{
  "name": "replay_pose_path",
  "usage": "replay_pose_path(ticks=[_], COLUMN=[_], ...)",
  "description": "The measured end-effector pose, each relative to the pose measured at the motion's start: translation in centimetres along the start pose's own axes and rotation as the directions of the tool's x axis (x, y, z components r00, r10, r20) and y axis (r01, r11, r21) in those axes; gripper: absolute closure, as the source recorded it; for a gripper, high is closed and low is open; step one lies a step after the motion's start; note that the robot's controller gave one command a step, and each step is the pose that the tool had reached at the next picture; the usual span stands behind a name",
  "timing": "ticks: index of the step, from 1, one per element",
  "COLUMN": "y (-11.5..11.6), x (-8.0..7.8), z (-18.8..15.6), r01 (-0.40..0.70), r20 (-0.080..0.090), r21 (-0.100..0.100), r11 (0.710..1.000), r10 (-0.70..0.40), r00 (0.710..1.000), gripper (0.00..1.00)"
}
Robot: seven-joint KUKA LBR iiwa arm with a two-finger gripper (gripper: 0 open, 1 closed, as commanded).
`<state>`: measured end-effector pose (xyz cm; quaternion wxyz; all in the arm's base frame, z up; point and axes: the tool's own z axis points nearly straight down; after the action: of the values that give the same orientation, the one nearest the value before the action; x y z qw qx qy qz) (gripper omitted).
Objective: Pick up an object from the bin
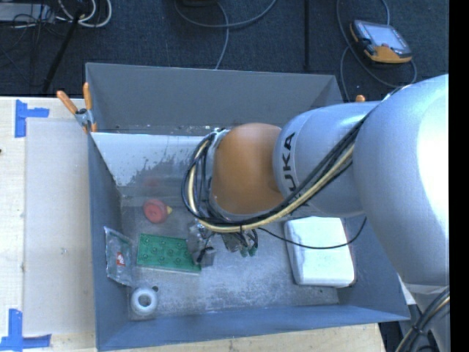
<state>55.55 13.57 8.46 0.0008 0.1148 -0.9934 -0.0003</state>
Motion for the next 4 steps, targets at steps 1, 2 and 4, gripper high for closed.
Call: replay_pose_path(ticks=[1,2,4], y=[-0.05,-0.08,-0.09], x=[0.0,0.0,0.0], z=[0.0,0.0,0.01], r01=[-0.002,-0.003,-0.005], r20=[0.0,0.0,0.0], r21=[0.0,0.0,0.0], r11=[1.0,1.0,1.0], r10=[0.002,0.003,0.005], r00=[1.0,1.0,1.0], gripper=[0.0,1.0,1.0])
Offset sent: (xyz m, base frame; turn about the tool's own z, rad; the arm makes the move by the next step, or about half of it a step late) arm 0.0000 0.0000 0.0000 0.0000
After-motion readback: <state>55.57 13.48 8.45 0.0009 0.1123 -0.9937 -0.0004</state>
